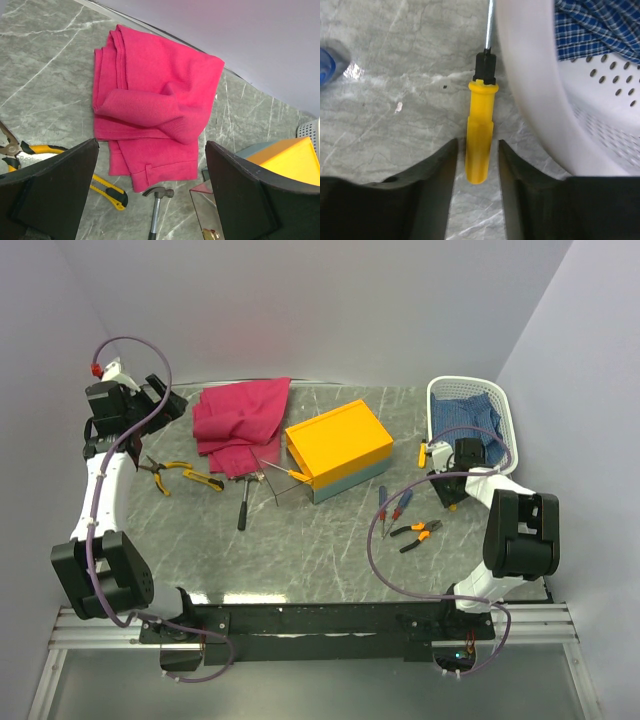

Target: Sort the tools into containers

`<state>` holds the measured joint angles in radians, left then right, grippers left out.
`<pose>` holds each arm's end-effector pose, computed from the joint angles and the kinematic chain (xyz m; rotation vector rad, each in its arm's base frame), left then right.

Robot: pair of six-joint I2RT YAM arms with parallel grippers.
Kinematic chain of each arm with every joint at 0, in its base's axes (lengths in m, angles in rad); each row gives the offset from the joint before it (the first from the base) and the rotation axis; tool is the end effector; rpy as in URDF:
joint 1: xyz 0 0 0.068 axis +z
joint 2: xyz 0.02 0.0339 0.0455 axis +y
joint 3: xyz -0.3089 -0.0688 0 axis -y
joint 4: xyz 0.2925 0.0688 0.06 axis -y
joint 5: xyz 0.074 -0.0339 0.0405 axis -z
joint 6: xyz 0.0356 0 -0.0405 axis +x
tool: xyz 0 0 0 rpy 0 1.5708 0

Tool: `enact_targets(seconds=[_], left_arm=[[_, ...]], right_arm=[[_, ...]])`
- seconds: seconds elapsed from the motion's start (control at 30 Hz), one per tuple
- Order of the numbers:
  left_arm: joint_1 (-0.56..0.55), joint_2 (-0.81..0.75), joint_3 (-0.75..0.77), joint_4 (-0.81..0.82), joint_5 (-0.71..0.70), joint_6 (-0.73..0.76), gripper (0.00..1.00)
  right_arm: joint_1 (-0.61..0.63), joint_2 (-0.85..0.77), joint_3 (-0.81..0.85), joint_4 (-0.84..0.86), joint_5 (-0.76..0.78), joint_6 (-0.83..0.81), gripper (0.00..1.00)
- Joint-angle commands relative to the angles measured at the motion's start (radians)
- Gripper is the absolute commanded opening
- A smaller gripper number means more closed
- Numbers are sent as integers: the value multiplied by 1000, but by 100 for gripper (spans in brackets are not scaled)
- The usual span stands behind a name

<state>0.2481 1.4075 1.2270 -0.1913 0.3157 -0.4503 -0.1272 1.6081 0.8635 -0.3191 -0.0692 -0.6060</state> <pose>0.3602 0.0798 0.3856 -0.4648 1.8923 -0.4404 0.3380 -0.0407 0.1724 -0.6489 2.5586 -0.1599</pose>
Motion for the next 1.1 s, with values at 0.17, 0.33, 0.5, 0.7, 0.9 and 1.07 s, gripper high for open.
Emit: enact_targets(seconds=[0.17,0.33,0.5,0.7,0.9,1.07], left_arm=[[-3,-33,0,39,-4,13,94],[-3,-48,-17,47,0,9,94],[-4,-62,-34,61,8,-4,94],[-3,-68,-34,78,19,-25,94],[-4,-70,-26,92,45,-59,94],[-3,-85,-30,96,49,-67,94]], right_arm=[[-19,30,26,-117,-27,-61,37],[-19,-16,28,-196,-86,-58,17],[-14,-111,51,-274,-133,-29,0],[50,-332,138,-458,-250,26,0],[273,-497,249,-459,-345,201,0],[553,-469,383,-313,-360,333,0]])
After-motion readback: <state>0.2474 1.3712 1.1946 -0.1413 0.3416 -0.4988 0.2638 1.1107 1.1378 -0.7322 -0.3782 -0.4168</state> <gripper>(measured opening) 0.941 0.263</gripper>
